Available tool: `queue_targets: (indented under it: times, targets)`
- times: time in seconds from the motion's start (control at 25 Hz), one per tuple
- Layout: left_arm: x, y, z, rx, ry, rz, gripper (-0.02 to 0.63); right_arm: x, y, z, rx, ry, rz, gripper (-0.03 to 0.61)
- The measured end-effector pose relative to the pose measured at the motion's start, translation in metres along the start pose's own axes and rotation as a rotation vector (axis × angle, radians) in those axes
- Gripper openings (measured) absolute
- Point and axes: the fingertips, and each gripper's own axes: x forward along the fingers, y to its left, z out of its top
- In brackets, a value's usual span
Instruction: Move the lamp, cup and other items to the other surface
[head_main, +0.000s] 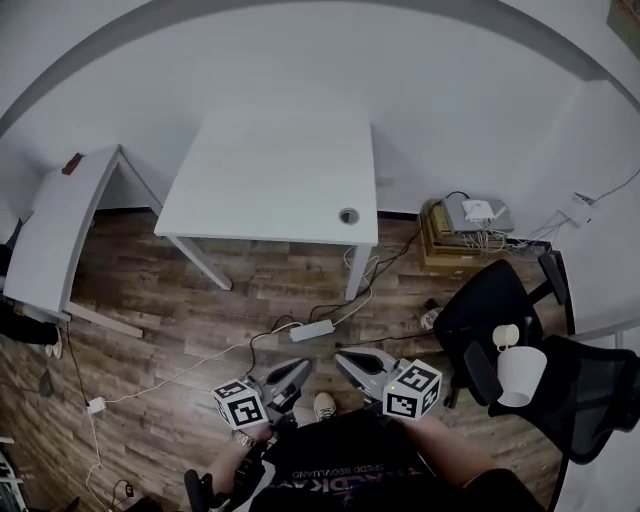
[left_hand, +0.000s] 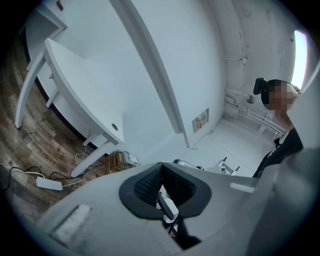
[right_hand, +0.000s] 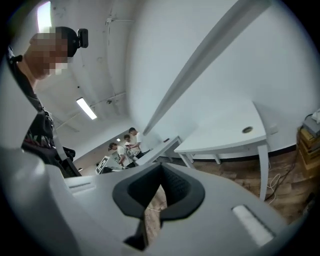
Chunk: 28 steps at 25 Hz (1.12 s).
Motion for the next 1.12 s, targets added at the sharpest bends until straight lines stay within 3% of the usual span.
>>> queue_targets:
  times: [0.2,0.32,0.72,1.12]
  targets:
    - [-0.039,0.014,0.015,0.009,-0.072,0.065,-0.003,0.025,0.048,-0.022,-0.104,0.097,0.101,0.003]
    - [-0.043,0.016,0.014,0.003,-0.084,0.057,-0.003,0.024,0.058,-0.031,-0.146,0.138,0.125,0.003]
    - [-0.01,0.006,-0.001,-0.007,0.0,-0.029,-0.003,0.006,0.05,-0.035,-0.127,0.134,0.076,0.003]
    - [0.003,0.008,-0.004,-0.016,0.026,-0.024,-0.003,0.005,0.038,-0.035,-0.108,0.137,0.078,0.003]
